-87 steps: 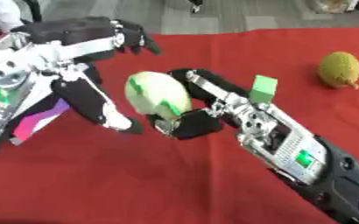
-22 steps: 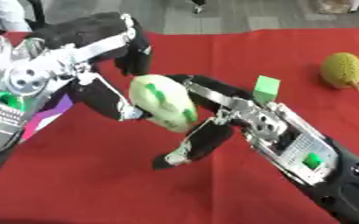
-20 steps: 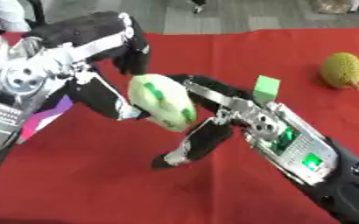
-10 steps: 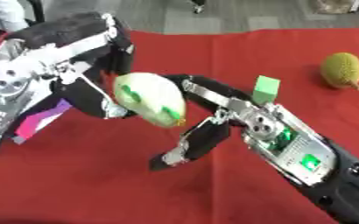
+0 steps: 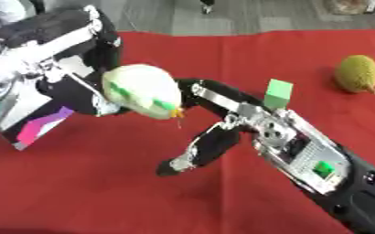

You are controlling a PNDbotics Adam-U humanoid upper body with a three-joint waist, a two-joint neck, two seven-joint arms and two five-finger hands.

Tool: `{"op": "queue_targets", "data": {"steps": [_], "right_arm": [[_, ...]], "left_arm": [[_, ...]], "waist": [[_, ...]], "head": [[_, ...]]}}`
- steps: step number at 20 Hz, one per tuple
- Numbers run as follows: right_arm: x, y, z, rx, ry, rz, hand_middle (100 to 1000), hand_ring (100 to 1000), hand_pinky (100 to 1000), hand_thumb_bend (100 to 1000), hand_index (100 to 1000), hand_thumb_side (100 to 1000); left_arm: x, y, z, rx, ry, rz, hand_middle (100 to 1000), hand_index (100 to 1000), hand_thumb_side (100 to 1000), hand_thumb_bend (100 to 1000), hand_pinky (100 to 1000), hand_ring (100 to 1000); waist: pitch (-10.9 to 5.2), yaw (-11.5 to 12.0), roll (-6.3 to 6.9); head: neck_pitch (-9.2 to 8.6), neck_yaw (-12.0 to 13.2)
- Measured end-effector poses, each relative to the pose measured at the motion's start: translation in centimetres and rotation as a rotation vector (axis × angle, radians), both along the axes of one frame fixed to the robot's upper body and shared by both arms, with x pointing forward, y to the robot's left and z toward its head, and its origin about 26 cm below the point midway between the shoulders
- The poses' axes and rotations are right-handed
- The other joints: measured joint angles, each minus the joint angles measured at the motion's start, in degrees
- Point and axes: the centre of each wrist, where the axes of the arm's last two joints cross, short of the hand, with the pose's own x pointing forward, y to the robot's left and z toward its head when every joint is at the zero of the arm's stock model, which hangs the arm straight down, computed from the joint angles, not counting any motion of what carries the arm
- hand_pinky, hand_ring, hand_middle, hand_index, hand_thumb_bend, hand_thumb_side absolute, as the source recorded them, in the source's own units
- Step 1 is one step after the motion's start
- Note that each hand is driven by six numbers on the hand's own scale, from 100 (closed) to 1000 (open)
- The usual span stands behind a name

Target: Pick up the objects with one hand, pass them to the other hand, and then place them into the box on the other side of the table.

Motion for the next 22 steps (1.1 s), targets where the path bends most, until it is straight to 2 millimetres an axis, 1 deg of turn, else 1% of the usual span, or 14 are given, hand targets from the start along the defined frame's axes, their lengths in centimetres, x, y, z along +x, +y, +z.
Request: {"op": "queue_targets", "data": {"steps": [6,7,15,18,22], "right_arm": [[0.2,-0.2,-0.2,-0.012,-0.002,-0.013,870,831,863,790,907,192],[0.2,-0.2,-0.2,-0.012,-0.002,-0.013,870,831,862,792,907,193],[0.3,-0.6,-0.1,-0.022,-0.007,-0.023,870,831,862,793,906,195],[0.2,-0.7,0.1,-0.017,-0.015,-0.024,869,831,862,794,905,195],[0.0,-0.9,0.6,-0.005,-0.027,-0.025,869,830,862,793,905,195]], "left_arm": [[0.1,2.6,-0.5,-0.008,-0.012,0.117,354,391,100,523,440,400],[0.1,3.1,-0.6,-0.007,-0.013,0.141,356,380,100,520,442,402],[-0.1,7.7,-1.4,0.015,-0.021,0.373,366,392,100,501,457,414],[0.3,9.4,-1.7,0.022,-0.032,0.476,367,395,100,497,458,416],[1.6,11.5,-2.4,0.027,-0.041,0.602,370,399,100,495,460,419]], "waist": [[0.0,0.08,-0.01],[0.0,0.1,-0.01],[0.03,0.23,-0.03],[0.03,0.33,-0.1],[0.03,0.29,-0.38]], "head": [[0.0,0.23],[0.0,0.37],[0.0,2.49],[0.0,3.26],[0.0,4.47]]}}
